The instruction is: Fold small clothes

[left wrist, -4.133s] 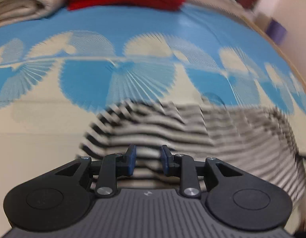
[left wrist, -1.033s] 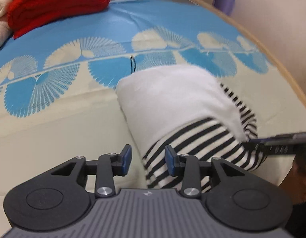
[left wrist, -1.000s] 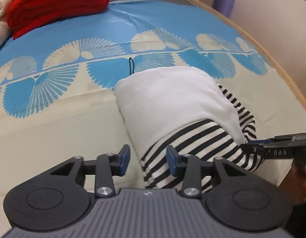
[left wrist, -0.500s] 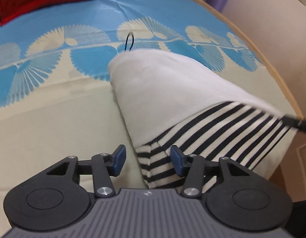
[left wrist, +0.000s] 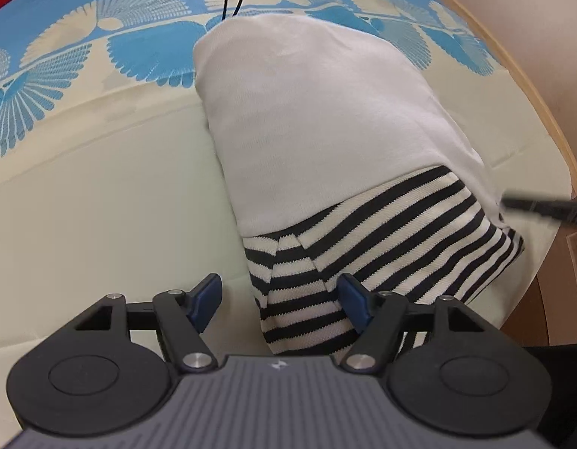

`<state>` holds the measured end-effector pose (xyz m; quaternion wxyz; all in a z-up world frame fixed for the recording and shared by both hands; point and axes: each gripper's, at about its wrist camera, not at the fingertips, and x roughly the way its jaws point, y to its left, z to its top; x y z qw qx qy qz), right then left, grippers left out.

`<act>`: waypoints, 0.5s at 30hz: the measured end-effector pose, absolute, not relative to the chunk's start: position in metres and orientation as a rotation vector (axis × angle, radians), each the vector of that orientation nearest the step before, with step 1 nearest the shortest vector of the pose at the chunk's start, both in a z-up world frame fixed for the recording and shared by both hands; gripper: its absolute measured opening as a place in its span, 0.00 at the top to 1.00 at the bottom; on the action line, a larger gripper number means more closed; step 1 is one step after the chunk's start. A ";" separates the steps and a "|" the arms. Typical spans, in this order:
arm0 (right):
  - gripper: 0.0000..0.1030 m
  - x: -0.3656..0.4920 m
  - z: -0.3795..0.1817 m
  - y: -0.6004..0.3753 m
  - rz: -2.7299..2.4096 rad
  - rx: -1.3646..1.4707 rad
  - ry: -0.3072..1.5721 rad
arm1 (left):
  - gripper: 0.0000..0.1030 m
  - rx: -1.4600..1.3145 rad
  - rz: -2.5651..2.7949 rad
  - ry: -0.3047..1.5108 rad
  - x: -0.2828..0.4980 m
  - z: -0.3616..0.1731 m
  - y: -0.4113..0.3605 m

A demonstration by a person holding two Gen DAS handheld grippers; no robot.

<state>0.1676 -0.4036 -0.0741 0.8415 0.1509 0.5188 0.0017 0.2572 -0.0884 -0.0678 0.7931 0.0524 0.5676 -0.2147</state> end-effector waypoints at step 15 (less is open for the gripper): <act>0.98 0.195 -0.082 -0.397 0.098 0.439 0.984 | 0.26 -0.274 -0.351 1.140 0.311 -0.058 -0.061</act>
